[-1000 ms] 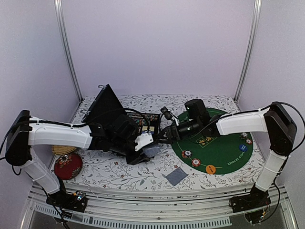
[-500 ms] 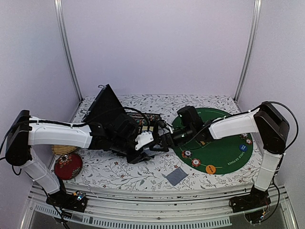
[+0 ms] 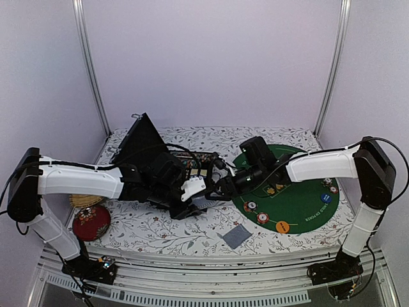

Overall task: Distribute texas hold em gaming equipment
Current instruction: Pick up the poker card from the face-down deck piles, then distribute the poker card in the small blind area.

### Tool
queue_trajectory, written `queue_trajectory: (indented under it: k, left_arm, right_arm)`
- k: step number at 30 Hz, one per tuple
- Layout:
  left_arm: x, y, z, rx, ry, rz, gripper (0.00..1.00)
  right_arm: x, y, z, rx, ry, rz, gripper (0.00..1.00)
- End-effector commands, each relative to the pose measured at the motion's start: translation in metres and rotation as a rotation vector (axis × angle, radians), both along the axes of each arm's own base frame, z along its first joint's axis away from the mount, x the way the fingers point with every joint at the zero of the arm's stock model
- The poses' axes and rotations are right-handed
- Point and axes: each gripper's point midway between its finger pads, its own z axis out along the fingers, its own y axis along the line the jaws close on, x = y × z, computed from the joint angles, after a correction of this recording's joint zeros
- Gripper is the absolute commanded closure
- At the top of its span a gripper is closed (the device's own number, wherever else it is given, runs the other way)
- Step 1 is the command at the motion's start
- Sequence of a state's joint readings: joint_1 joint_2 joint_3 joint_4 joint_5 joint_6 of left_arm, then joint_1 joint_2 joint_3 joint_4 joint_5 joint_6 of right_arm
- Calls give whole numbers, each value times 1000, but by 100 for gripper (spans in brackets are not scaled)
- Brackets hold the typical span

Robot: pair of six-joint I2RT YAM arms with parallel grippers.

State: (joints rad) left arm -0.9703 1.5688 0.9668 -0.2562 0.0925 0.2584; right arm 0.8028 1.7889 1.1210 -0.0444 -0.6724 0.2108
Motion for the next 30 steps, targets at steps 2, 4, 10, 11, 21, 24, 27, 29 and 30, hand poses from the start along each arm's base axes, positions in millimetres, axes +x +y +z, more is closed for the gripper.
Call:
queue_trajectory:
  k: [2,4,10,11,21,24,27,29,30]
  left_arm:
    - [8,-4,15,-38,-26,5,48]
    - [8,-5,16,-39,-25,4,48]
    - [8,-4,15,-37,-26,4,48]
    - [7,-4,15,-36,-24,3,48]
    - [8,-5,15,-36,-24,1,48]
    - [8,-5,15,-36,-25,0,48]
    - [8,-5,14,-36,-23,0,48]
    - [8,-5,15,-35,-25,2,48]
    - [8,-5,14,-35,-24,1,48]
  right_arm:
    - [0,-3,24,19,-38,13,47]
    - [0,-2,26,19,-26,12,53]
    - [3,-7,30,-18,-50,-12,60]
    - [3,-8,31,-19,-51,-11,60]
    - [3,-13,38,-46,-72,-20,61]
    - [4,-15,38,-53,-72,-25,74]
    - [4,-19,32,-84,-69,-40,84]
    - [4,-24,29,-109,-68,-50,85]
    - [3,-25,30,-116,-67,-52,86]
